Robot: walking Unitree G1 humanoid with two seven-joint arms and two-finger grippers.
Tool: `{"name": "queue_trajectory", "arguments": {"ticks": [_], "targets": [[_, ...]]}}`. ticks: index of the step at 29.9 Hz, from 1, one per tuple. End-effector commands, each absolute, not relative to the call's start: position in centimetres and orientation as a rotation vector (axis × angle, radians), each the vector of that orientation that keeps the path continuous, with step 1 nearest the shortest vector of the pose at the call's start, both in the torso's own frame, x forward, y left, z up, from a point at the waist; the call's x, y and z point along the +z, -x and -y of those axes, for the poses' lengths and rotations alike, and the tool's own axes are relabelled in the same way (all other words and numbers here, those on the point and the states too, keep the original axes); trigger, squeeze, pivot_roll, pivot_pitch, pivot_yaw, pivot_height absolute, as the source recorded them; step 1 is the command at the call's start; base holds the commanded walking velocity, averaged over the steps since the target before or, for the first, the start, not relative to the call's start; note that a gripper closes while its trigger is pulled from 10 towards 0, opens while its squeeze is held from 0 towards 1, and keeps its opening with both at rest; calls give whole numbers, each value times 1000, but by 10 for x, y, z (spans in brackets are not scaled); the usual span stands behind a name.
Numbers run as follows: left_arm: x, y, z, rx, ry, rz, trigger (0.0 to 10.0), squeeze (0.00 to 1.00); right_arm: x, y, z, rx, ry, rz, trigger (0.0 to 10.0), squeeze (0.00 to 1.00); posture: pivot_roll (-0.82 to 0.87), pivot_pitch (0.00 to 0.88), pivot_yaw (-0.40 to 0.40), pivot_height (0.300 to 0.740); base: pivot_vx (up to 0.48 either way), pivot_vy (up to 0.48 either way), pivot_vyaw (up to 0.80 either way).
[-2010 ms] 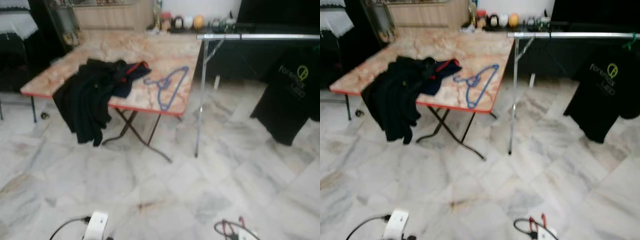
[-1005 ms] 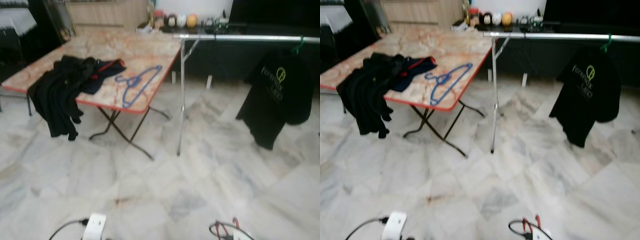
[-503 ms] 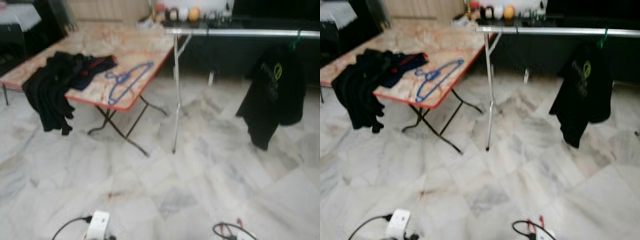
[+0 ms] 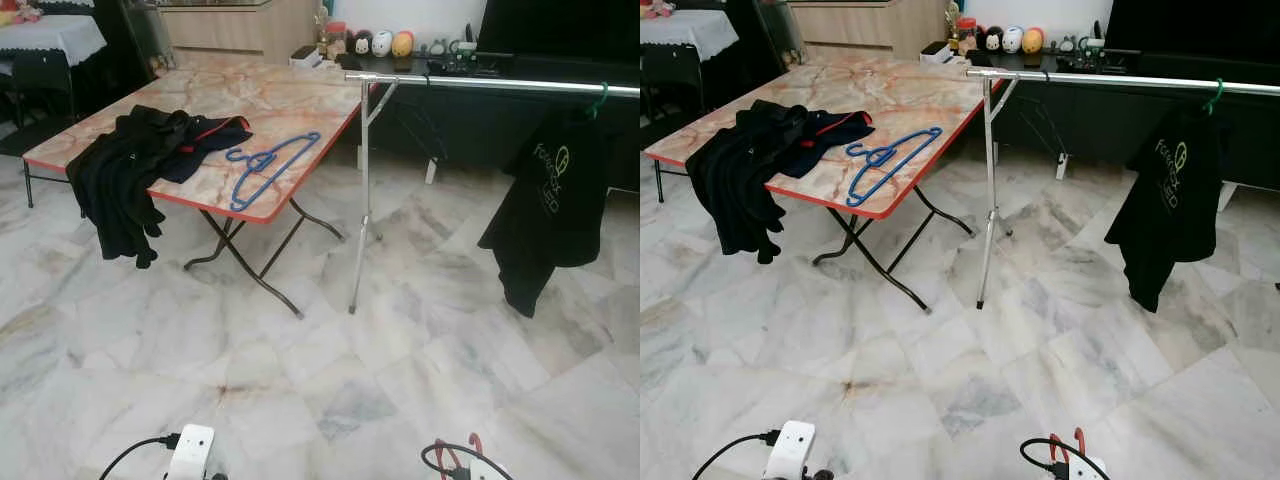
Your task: Hang hanger
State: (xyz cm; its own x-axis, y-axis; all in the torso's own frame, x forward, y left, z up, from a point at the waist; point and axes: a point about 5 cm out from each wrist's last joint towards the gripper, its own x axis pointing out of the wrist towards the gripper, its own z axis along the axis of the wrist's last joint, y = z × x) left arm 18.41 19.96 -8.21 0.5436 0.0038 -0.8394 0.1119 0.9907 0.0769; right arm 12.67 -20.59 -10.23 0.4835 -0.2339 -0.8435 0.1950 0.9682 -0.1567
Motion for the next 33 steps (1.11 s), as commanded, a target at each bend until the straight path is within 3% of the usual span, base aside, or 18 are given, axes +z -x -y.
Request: {"name": "queue_trajectory", "arguments": {"ticks": [1, 33], "targets": [[-83, -182, -204, -56, -131, -1007, 10000, 0, -102, -129, 203, -252, 41, -1026, 10000, 0, -42, 0, 73, 740, 304, 0, 0], [-84, -179, -204, -80, -133, -1011, 10000, 0, -103, -127, 202, -255, 28, -1024, 10000, 0, -42, 0, 73, 740, 323, 0, -50]]}}
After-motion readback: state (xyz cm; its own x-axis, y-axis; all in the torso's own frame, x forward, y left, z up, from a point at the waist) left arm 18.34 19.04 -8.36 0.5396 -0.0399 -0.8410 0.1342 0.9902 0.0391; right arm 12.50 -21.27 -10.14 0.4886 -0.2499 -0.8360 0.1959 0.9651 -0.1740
